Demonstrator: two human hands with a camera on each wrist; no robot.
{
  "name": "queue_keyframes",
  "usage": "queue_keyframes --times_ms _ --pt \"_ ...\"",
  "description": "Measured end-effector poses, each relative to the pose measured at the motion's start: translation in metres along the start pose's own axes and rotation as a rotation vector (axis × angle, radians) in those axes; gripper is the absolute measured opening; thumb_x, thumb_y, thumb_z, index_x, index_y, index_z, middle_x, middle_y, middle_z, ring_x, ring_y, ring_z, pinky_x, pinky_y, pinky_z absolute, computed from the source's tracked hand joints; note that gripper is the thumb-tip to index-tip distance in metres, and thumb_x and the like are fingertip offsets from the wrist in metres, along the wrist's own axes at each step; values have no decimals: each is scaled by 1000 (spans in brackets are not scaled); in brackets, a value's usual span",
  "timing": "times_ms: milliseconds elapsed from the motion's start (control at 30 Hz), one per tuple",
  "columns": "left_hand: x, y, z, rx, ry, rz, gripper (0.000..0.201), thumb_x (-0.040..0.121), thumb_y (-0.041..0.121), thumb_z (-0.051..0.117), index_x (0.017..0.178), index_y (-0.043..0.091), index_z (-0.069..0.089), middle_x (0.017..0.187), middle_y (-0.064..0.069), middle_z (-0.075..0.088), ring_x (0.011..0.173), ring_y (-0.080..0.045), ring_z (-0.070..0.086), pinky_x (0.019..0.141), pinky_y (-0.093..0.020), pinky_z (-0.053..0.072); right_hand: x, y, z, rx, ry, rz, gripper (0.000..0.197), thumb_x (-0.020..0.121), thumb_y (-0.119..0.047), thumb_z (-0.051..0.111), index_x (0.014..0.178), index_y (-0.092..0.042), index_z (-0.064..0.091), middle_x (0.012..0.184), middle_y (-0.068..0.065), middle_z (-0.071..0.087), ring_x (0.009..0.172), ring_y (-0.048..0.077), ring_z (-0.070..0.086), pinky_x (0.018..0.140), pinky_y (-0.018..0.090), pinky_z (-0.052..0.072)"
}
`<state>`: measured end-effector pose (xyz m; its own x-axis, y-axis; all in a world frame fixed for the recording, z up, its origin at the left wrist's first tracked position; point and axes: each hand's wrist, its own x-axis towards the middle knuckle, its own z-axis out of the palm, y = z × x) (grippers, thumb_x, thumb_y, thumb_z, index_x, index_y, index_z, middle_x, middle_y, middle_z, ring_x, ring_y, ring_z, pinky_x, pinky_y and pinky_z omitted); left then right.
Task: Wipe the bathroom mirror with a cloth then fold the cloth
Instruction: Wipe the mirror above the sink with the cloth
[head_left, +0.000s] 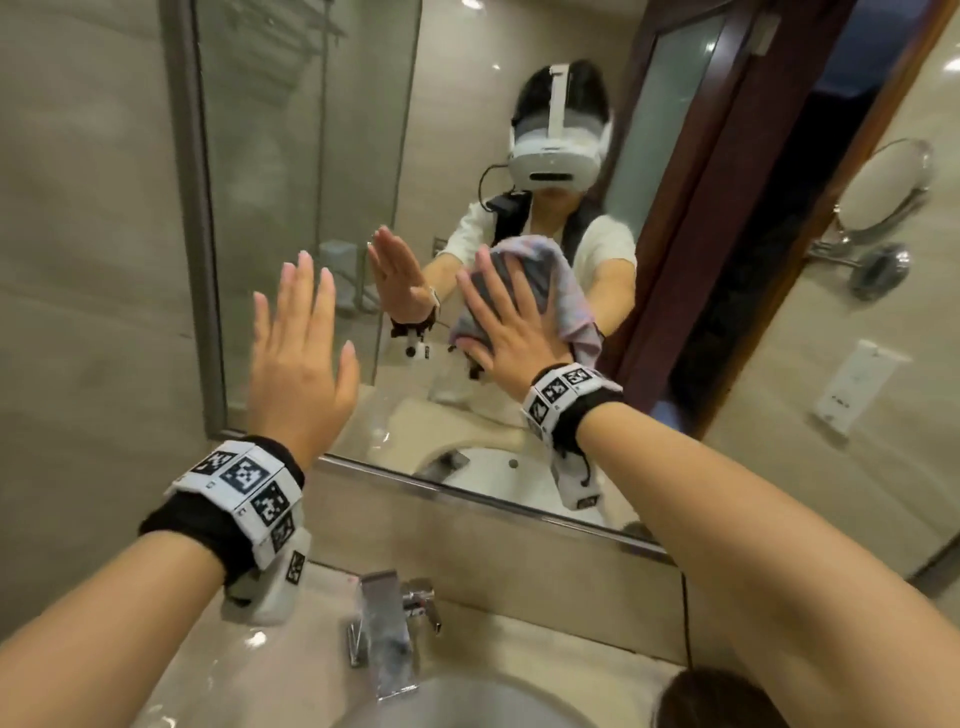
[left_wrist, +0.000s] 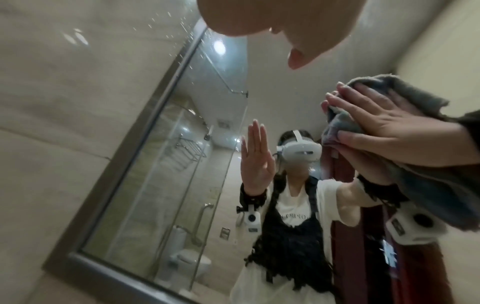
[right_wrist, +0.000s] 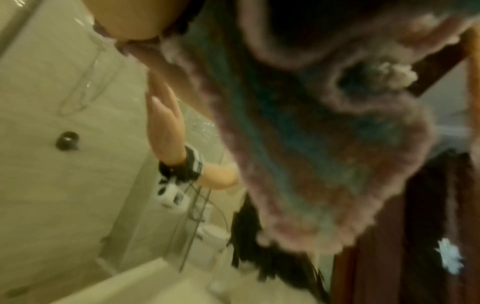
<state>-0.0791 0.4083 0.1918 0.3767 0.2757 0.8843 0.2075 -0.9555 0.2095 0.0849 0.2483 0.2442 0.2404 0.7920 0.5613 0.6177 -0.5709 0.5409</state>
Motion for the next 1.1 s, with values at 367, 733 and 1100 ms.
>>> queue_keyframes --times_ms 367,733,1100 --pt "92 -93 -102 159 223 -13 64 85 13 49 143 -3 27 151 -23 21 141 -32 18 115 -45 8 162 -21 -95 45 -63 51 74 95 -53 33 150 -20 -4 157 7 -16 143 33 -17 80 30 -50" --pt "150 -126 -135 201 447 -42 66 83 11 56 142 -3 30 150 -20 26 140 -28 21 115 -28 -8 310 8 -192 213 159 372 76 93 -54 35 150 -25 -7 156 1 -20 143 29 -18 114 51 -6" --pt "180 -115 -116 278 481 -197 70 82 18 53 145 5 25 153 -13 23 141 -23 12 106 -39 -27 319 5 -196 157 149 413 77 93 -54 33 149 -24 -9 156 2 -21 143 29 -19 113 55 -5"
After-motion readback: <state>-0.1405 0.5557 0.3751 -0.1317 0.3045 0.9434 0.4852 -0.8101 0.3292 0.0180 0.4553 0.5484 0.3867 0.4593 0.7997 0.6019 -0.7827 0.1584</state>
